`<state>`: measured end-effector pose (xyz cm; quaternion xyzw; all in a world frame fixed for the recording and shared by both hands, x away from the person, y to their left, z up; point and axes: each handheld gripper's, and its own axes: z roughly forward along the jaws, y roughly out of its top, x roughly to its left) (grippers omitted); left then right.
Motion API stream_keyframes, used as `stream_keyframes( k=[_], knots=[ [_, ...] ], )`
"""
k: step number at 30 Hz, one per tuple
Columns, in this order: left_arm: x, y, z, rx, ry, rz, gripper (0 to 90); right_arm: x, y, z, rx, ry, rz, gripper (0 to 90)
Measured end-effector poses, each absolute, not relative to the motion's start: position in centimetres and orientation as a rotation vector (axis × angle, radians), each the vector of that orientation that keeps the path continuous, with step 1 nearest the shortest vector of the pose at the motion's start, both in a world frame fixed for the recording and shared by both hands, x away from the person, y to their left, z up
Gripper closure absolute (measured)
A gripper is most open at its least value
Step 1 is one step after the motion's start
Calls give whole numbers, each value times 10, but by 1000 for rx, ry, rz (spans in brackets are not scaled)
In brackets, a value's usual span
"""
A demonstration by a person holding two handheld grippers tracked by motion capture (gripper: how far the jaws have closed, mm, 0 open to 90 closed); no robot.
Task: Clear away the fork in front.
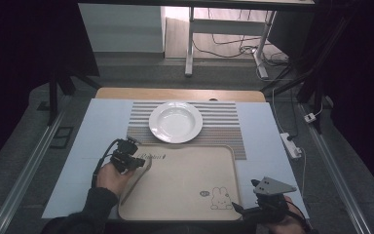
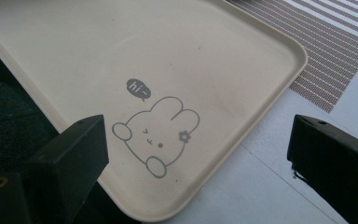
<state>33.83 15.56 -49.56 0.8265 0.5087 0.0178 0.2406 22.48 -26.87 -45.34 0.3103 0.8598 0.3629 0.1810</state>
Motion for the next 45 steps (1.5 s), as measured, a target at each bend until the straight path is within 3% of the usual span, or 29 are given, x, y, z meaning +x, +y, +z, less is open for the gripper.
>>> stream_keyframes(
  k=[17, 23, 45],
  knots=[
    [340, 114, -509, 2348, 1179, -31, 888, 225, -270, -453, 878, 2420, 1027, 52],
    [342, 115, -514, 2348, 1211, 31, 889, 227, -271, -454, 916, 2417, 1035, 37],
    [356, 163, -515, 2251, 1397, 47, 888, 228, -270, -457, 933, 2452, 1019, 28]
  ],
)
